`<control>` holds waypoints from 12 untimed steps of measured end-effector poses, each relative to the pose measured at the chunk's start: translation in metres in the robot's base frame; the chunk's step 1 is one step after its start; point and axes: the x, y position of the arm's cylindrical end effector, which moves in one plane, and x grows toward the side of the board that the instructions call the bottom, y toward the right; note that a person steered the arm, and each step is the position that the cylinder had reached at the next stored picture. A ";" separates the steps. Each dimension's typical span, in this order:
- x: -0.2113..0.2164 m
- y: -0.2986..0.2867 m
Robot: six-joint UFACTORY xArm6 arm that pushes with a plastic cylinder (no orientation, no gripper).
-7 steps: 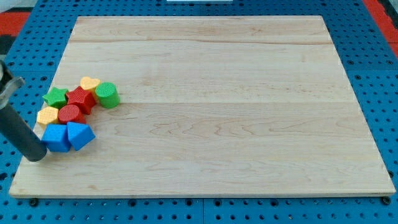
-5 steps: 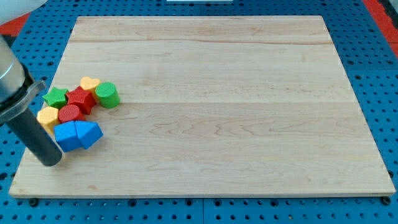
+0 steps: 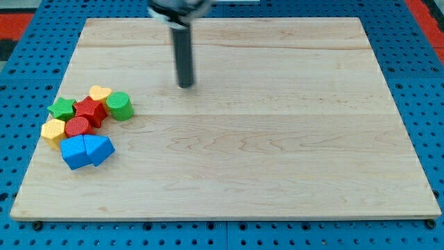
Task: Place the green circle towards the top right side of the blue triangle
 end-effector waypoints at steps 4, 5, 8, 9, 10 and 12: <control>0.062 -0.155; 0.051 -0.171; 0.032 -0.136; 0.043 -0.102; 0.057 -0.097; 0.068 -0.078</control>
